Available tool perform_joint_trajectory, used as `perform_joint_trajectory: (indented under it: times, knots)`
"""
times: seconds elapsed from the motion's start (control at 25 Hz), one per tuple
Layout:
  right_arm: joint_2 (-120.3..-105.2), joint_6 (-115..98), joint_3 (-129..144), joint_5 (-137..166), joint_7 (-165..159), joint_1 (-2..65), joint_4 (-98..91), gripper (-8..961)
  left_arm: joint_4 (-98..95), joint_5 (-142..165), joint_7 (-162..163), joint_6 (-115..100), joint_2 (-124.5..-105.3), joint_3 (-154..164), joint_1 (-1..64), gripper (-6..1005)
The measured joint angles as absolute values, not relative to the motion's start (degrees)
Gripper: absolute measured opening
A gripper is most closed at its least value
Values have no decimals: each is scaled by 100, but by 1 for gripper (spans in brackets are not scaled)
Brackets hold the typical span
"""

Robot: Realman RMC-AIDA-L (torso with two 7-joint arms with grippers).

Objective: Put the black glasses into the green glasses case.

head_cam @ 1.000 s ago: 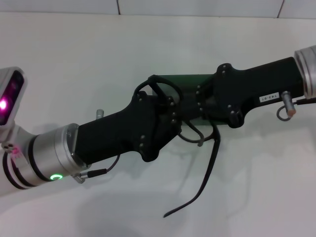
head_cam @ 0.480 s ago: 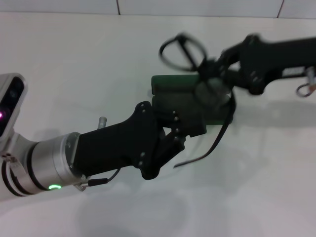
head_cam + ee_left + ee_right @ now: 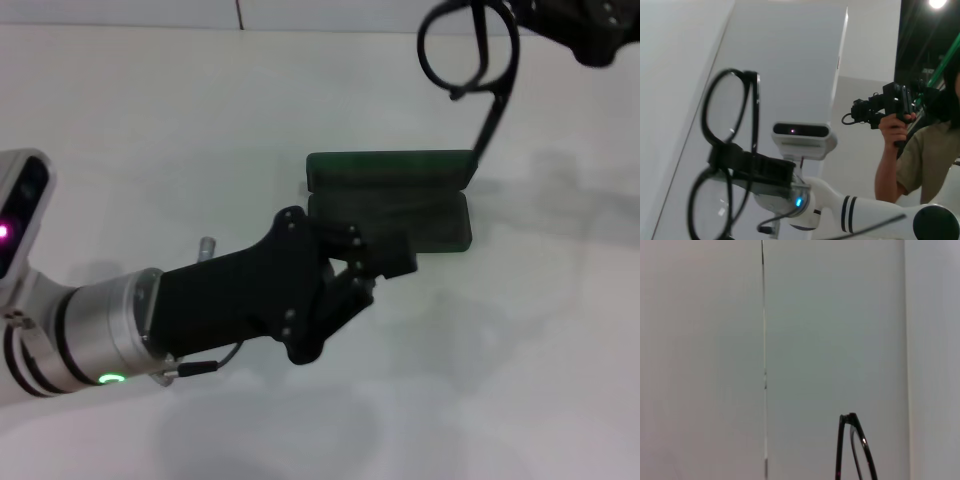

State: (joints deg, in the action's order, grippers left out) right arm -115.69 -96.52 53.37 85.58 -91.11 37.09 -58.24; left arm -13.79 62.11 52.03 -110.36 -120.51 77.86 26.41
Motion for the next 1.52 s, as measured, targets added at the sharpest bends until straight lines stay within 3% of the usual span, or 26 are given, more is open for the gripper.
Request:
perform_joint_trajectory:
  times: [0.44,1.52]
  knots:
    - [-11614,-8569,6974,8148,-8310,4211,-4559,58,-1498,4667,5006,-11048,-12075,9371,2746,28]
    - [-11578,-8370,7904,8200,-8273,4128,-4497,63,-1267,3770,5265,-10462,-12076,9501,2499,29]
